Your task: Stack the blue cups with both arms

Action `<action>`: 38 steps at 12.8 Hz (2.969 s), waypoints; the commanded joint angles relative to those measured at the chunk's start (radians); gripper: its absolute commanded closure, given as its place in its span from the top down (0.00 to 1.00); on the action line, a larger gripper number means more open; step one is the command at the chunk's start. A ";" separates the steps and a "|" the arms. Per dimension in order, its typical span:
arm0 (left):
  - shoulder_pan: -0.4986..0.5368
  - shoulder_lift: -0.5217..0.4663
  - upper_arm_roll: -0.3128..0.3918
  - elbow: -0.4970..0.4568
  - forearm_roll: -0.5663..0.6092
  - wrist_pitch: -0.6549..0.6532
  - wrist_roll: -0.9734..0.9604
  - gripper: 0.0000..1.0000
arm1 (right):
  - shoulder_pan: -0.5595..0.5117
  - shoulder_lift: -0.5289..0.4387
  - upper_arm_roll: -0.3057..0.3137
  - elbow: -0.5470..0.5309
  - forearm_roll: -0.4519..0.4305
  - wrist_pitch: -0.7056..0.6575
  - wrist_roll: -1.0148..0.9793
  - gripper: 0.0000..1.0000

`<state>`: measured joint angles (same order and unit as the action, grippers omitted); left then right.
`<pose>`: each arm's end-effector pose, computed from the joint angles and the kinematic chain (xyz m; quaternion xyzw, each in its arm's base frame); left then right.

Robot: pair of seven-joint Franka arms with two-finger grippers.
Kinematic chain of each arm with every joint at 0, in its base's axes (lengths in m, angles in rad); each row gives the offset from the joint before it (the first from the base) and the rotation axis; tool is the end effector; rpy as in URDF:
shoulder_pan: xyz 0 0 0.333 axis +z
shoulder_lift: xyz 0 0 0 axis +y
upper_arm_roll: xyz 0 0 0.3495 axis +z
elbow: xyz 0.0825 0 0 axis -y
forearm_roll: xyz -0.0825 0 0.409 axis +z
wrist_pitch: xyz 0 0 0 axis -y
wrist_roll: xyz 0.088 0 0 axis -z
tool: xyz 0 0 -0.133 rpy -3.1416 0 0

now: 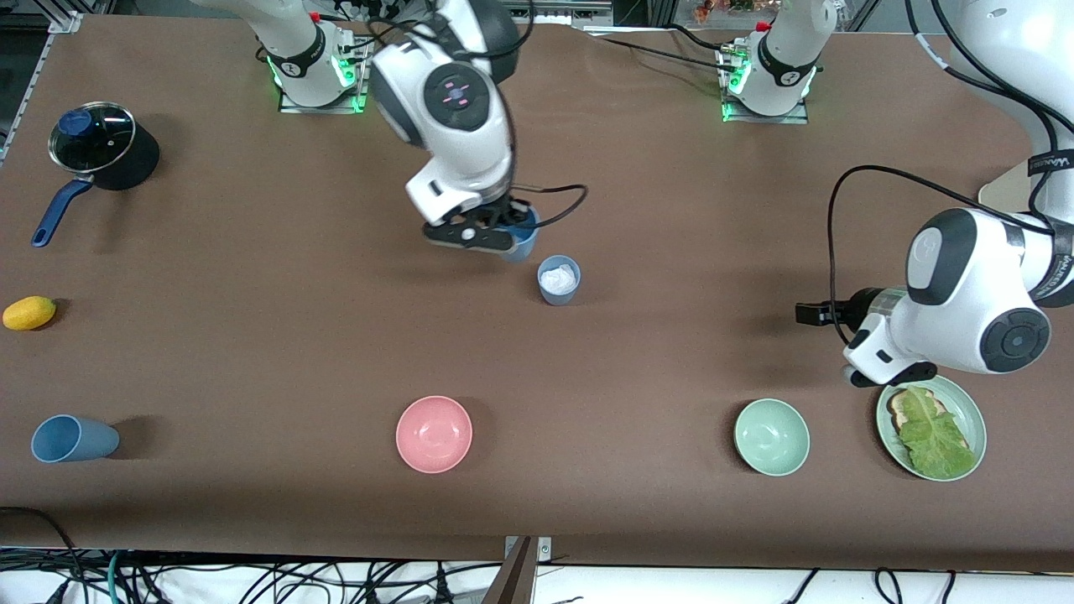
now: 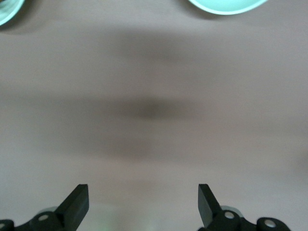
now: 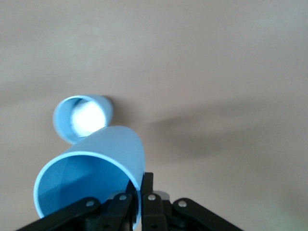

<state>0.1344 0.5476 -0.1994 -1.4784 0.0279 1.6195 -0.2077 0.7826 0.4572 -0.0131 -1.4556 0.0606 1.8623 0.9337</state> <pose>0.6840 -0.0215 0.3315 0.9772 0.0702 -0.2001 0.0128 0.5136 0.5082 0.4136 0.9952 -0.0908 -0.0361 0.0019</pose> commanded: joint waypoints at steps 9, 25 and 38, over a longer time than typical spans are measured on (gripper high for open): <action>0.037 -0.542 -0.017 -0.569 0.027 0.154 0.155 1.00 | 0.053 0.219 -0.014 0.265 0.008 -0.032 0.154 0.00; 0.040 -0.661 -0.012 -0.082 -0.025 -0.296 0.169 1.00 | 0.040 0.225 -0.030 0.268 0.008 -0.060 0.149 0.48; 0.039 -0.468 -0.011 0.020 0.001 -0.161 0.134 1.00 | -0.339 -0.035 -0.232 0.163 0.015 -0.287 -0.639 1.00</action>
<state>0.1676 0.0414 -0.2066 -1.4914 0.0218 1.4673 -0.0513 0.4916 0.5320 -0.2506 -1.1759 0.0623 1.5773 0.3631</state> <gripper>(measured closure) 0.000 0.000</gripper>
